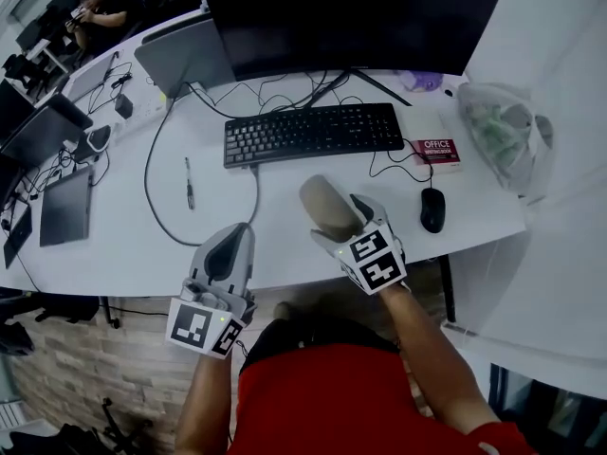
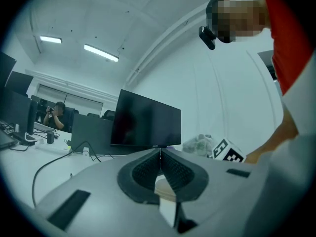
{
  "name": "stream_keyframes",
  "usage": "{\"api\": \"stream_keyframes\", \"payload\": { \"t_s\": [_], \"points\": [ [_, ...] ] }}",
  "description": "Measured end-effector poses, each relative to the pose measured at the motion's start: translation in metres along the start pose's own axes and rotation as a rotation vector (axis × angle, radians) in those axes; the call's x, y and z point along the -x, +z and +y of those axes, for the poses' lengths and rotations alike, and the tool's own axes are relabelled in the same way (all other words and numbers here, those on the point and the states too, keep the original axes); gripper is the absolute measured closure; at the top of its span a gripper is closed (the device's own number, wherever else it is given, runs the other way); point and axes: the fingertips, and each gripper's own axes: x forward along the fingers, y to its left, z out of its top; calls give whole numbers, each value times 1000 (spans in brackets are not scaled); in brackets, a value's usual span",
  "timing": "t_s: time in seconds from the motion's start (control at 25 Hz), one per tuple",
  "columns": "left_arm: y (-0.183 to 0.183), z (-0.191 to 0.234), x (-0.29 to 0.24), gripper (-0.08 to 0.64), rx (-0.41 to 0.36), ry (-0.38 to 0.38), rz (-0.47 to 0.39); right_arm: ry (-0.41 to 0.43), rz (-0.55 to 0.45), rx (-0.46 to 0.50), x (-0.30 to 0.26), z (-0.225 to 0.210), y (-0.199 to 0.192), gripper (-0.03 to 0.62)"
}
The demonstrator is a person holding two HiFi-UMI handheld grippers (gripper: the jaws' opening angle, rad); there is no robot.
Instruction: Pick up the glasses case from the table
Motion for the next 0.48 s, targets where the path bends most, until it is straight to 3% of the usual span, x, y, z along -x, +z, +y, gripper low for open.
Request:
{"api": "stream_keyframes", "payload": {
  "t_s": [0.48],
  "points": [
    [-5, 20, 4, 549, 25, -51, 14, -18, 199, -15, -36, -3, -20, 176]
  ]
}}
